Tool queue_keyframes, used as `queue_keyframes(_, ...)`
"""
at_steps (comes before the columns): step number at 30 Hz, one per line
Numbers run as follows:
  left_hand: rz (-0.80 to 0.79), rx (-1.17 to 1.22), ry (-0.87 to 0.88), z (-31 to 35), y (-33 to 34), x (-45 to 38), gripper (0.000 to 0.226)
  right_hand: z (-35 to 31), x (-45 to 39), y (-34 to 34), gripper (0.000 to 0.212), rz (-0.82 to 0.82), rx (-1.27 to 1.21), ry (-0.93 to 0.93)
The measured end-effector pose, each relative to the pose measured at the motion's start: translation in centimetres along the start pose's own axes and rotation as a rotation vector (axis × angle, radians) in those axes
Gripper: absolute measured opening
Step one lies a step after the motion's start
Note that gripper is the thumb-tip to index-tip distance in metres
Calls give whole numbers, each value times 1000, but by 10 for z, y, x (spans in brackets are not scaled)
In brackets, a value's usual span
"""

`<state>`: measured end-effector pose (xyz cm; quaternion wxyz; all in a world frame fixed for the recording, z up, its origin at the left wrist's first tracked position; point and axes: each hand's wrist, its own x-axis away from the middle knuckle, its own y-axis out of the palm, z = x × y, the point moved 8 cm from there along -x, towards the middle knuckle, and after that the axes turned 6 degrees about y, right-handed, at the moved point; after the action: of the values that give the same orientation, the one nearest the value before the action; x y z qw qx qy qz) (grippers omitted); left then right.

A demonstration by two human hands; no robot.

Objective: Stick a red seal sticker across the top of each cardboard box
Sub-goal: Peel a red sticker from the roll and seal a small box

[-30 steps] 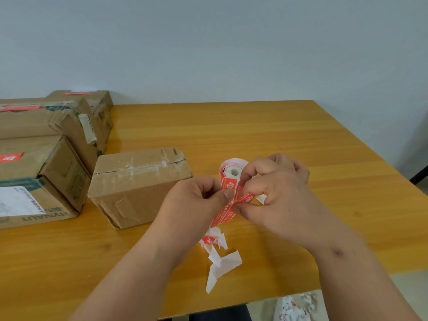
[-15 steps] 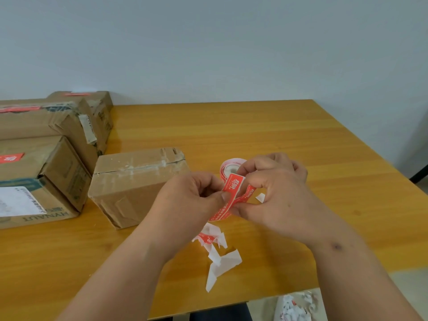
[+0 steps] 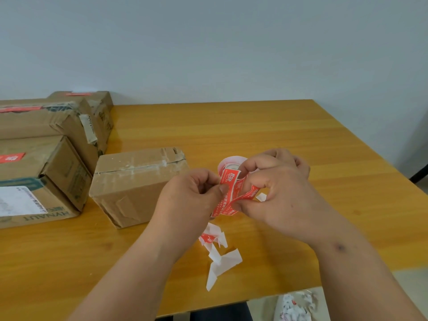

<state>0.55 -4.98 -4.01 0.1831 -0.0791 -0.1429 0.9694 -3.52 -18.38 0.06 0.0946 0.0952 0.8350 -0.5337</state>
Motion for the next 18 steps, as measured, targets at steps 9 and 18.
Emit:
queue_keyframes(9,102,-60,22,4,-8,0,15,-2,4,-4,22,-32,-68,-5)
queue_keyframes(18,231,-38,43,9,-16,6,19,4,12,-5,21,-76,-151,30)
